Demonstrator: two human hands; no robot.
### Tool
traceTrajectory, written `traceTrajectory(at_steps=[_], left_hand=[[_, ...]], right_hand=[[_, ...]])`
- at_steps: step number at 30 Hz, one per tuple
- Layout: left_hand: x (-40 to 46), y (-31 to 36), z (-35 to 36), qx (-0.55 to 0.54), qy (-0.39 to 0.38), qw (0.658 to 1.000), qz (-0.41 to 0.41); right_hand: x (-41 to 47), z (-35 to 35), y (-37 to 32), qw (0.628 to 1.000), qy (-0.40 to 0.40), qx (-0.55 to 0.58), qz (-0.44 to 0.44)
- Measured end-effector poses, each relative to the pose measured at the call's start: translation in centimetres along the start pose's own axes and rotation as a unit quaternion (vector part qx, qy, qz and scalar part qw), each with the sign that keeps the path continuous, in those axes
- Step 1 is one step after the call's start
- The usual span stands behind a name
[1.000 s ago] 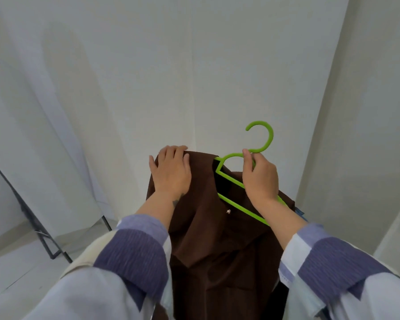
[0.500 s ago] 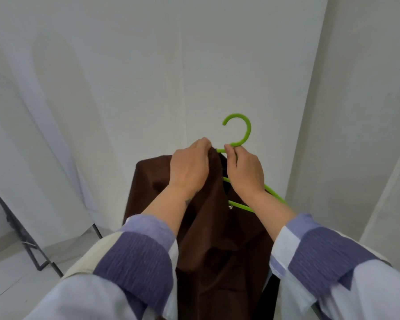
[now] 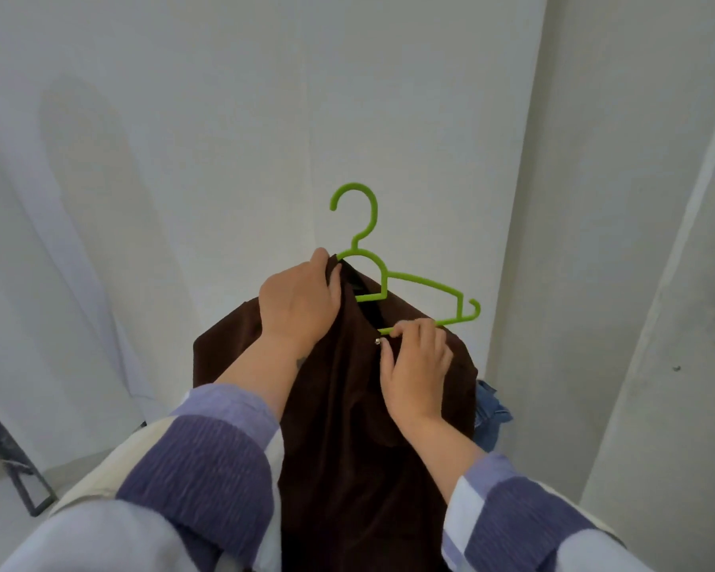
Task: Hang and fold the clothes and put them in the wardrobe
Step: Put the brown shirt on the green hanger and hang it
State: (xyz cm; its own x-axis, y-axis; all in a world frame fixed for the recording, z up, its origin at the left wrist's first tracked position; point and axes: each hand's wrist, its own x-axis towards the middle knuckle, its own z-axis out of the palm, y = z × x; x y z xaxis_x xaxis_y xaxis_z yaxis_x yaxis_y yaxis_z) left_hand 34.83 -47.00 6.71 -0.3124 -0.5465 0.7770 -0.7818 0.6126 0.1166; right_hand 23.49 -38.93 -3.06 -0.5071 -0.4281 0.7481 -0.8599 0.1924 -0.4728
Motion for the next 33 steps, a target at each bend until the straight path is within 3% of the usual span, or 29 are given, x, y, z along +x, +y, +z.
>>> traceTrajectory(at_steps=[3, 7, 12, 17, 19, 23, 25, 27, 31, 33], left_hand=[[-0.1, -0.1, -0.6, -0.005, 0.013, 1.0, -0.012], [-0.5, -0.4, -1.4, -0.012, 0.029, 0.999, -0.014], [-1.2, -0.4, -3.0, -0.046, 0.054, 0.997, -0.015], [-1.3, 0.0, -5.1, -0.077, 0.083, 0.994, -0.008], [-1.4, 0.0, -5.7, -0.083, 0.086, 0.993, -0.005], [-2.1, -1.3, -6.1, -0.083, 0.073, 0.994, -0.015], [-2.5, -1.9, -6.3, -0.092, 0.064, 0.993, -0.026], [-2.7, -1.9, -6.5, -0.111, 0.06, 0.991, -0.037], [-2.7, 0.2, -7.1, -0.154, 0.058, 0.985, -0.055], [-2.9, 1.6, -7.5, -0.171, 0.058, 0.982, -0.051]], right_hand=[[-1.0, 0.6, -0.2, 0.98, -0.081, 0.131, 0.126], [-0.6, 1.0, -0.8, 0.955, -0.132, 0.104, 0.244], [0.7, 1.0, -1.5, 0.938, -0.161, 0.101, 0.288], [1.5, -0.2, -2.6, 0.903, -0.13, 0.241, 0.331], [1.8, -1.1, -3.1, 0.872, -0.107, 0.315, 0.36], [2.4, -4.4, -2.8, 0.74, -0.092, 0.471, 0.472], [2.5, -6.3, -2.1, 0.705, -0.102, 0.519, 0.473], [2.3, -8.3, -1.7, 0.731, -0.141, 0.495, 0.448], [1.0, -12.4, -0.8, 0.882, -0.221, 0.252, 0.33], [0.4, -14.2, -0.2, 0.924, -0.247, 0.127, 0.264]])
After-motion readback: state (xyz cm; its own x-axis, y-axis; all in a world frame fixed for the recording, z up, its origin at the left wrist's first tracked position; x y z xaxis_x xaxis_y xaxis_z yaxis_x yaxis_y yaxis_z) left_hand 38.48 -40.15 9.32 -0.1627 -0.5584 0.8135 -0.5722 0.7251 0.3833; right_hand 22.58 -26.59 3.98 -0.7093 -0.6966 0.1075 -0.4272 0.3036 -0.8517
